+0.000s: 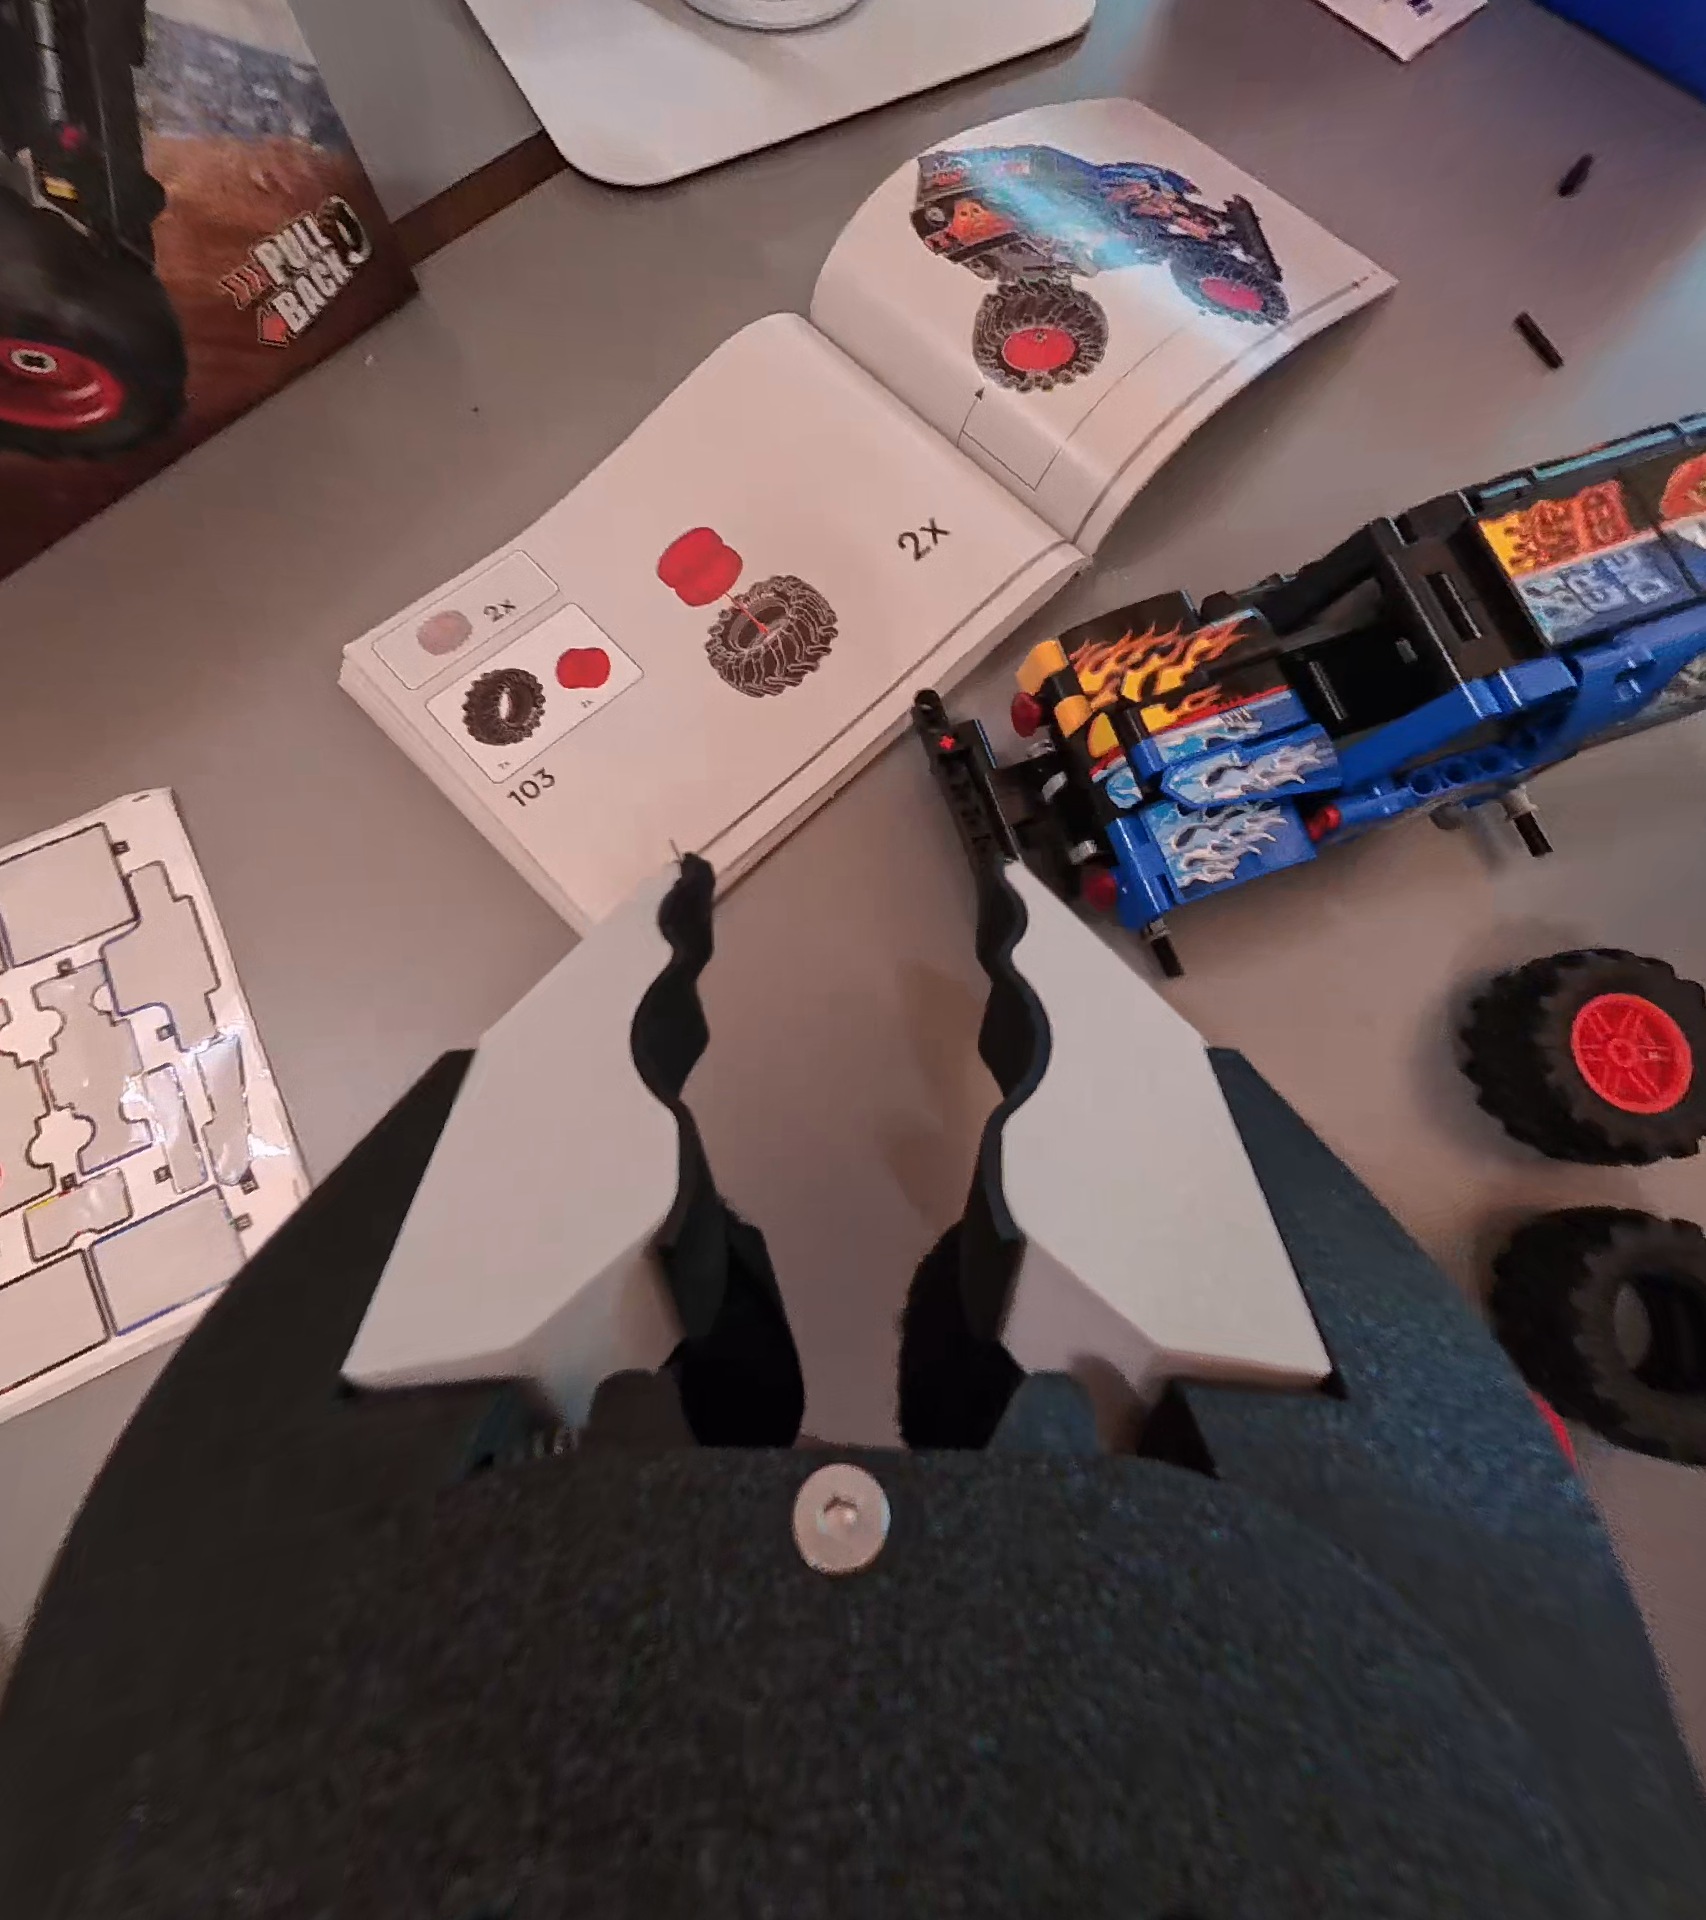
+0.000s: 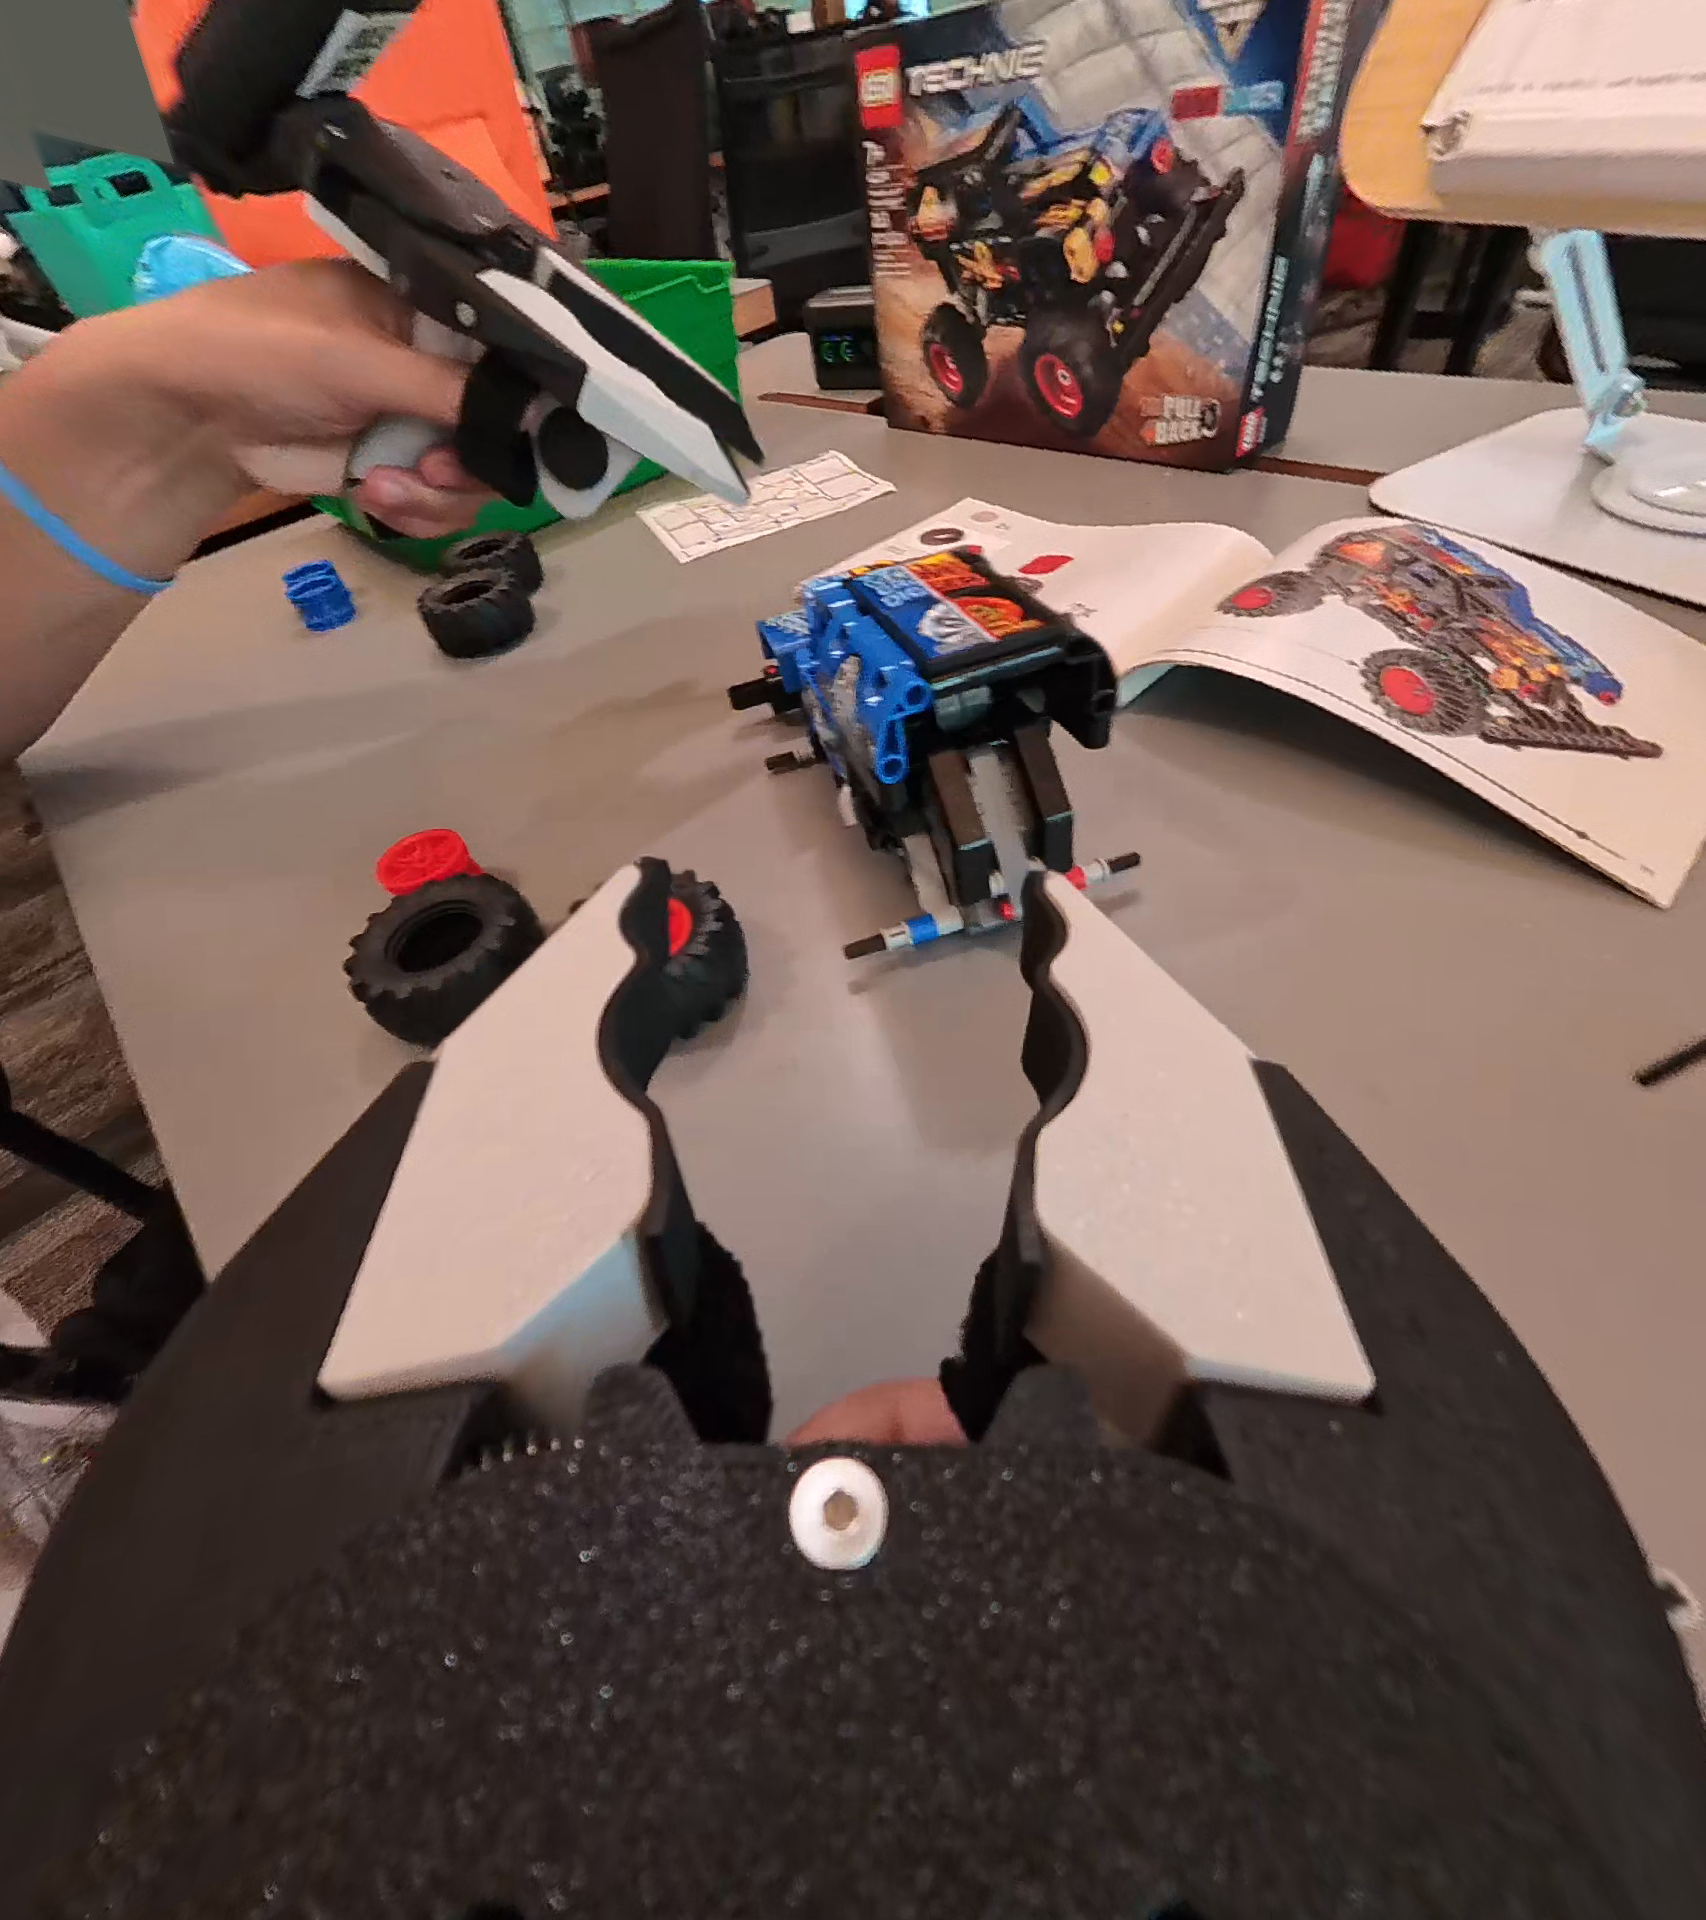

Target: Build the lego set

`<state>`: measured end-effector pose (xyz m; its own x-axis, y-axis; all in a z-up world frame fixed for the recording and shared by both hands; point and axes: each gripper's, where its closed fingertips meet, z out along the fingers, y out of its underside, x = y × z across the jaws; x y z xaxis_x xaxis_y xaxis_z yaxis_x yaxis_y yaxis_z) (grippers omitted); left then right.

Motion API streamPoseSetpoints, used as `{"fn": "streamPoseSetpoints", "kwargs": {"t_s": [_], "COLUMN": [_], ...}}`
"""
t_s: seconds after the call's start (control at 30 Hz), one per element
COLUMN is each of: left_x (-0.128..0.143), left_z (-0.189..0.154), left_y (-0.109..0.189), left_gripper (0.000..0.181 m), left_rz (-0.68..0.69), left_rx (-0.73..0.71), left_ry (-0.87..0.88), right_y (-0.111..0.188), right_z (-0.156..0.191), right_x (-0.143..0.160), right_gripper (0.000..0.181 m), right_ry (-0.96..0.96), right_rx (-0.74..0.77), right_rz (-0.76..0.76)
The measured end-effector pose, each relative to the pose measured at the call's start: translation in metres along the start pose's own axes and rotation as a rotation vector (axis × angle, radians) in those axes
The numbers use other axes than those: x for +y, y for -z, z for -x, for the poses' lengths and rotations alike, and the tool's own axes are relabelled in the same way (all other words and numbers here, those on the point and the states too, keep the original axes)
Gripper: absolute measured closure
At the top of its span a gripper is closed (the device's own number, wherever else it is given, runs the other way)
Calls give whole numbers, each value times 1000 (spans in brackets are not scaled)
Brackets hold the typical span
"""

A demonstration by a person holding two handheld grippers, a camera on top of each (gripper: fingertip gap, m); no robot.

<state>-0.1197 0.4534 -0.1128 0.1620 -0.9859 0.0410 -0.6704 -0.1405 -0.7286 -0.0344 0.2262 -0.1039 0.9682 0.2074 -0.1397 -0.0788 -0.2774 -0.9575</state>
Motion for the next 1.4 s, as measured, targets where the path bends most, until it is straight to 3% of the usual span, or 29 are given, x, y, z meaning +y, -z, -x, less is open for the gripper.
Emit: {"fn": "streamPoseSetpoints", "kwargs": {"t_s": [0.1, 0.17, 0.23, 0.33, 0.47, 0.67, 0.8, 0.93, 1.0, 1.17, 1.3, 1.4], "left_x": [16, 32, 65, 114, 136, 134, 132, 114, 99, 86, 81, 81], "left_z": [-29, -59, -84, -104, -127, -148, -149, -142, -151, -186, -204, -208], "left_y": [13, 31, 47, 56, 57, 41, 30, 38, 51, 52, 43, 41], "left_gripper": [135, 136, 149, 135, 129, 132, 152, 152, 152, 152, 152, 152], "left_rz": [13, 2, 58, 156, 165, 127, 109, 20, -58, -175, -266, -292], "left_rx": [162, 305, 384, 361, 349, 377, 340, 295, 338, 372, 324, 282], "left_ry": [-36, -76, -164, -293, -344, -388, -456, -449, -411, -525, -618, -651], "right_y": [-1, -3, -5, -10, -25, -46, -55, -58, -56, -46, -44, -48], "right_z": [12, 16, 25, 63, 95, 126, 130, 133, 132, 144, 143, 134], "right_x": [2, 22, 40, 39, 34, 51, 59, 61, 56, 23, 19, 27], "right_gripper": [108, 110, 112, 112, 117, 121, 123, 125, 125, 133, 137, 161], "right_ry": [72, 125, 125, 34, 90, 221, 290, 321, 316, 27, -226, -233], "right_rx": [-34, -40, -84, -279, -383, -448, -418, -402, -398, -553, -652, -590], "right_rz": [11, 159, 310, 335, 295, 373, 394, 392, 378, 282, 317, 338]}}
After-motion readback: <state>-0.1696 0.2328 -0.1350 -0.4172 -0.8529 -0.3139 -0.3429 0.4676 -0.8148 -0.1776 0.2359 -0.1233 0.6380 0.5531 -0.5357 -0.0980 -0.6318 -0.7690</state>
